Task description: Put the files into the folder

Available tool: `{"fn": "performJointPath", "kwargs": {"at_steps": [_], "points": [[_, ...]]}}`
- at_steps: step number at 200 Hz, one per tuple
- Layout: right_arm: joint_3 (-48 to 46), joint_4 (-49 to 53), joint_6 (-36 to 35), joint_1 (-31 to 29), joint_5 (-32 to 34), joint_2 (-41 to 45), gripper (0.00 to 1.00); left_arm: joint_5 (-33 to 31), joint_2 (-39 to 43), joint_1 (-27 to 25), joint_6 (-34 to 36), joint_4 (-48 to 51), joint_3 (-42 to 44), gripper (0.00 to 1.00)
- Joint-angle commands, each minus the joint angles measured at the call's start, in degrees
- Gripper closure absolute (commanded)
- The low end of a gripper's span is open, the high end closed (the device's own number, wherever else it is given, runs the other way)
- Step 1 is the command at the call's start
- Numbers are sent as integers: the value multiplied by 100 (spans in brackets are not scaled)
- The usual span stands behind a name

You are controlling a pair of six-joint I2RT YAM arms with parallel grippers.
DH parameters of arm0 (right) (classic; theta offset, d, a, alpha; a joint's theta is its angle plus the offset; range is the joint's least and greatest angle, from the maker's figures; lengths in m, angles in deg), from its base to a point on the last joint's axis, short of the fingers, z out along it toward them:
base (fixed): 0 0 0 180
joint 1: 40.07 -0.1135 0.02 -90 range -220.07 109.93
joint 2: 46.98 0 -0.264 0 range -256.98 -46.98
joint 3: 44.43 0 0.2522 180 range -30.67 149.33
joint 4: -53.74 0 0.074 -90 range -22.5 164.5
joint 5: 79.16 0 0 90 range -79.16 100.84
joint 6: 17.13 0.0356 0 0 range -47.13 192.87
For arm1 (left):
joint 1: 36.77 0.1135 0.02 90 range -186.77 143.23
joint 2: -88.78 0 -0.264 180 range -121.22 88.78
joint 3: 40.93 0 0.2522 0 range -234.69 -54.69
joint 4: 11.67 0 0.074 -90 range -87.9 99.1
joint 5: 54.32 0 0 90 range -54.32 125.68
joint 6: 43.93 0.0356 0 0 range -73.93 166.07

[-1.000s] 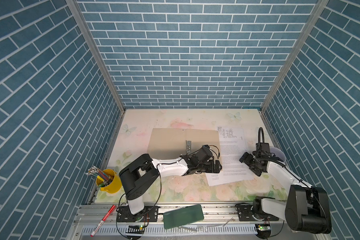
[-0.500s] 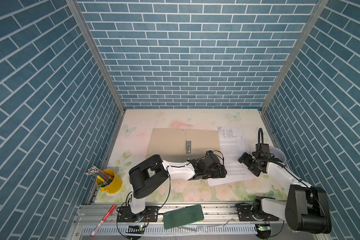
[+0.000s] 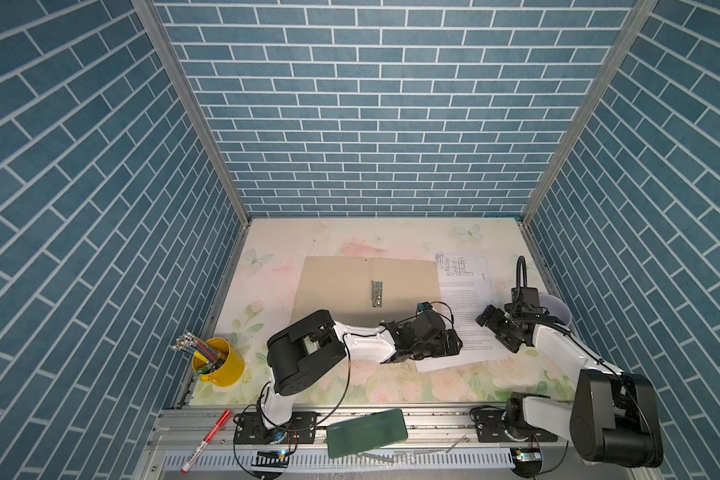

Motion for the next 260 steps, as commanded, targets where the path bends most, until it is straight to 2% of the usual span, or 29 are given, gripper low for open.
{"fn": "performJointPath", "kwargs": {"at_steps": [1, 105, 155, 203, 232, 260], "points": [[-132, 117, -154, 26, -90, 137, 7, 85, -246, -70, -97, 248, 14, 0], [-264, 105, -15, 47, -207, 298, 7, 130, -334, -80, -422, -636, 394, 0], [-213, 281, -131, 68, -260, 393, 8, 95, -273, -61, -370, -741, 437, 0], [-59, 549, -362, 227, -165, 552, 7, -23, 146, 74, 241, 112, 303, 0], [245, 607, -742, 344, 19, 608, 3, -113, 401, 256, 1094, 953, -31, 0], [401, 264, -1028, 408, 115, 487, 1, 278, 294, 522, 1588, 1284, -354, 0]]}}
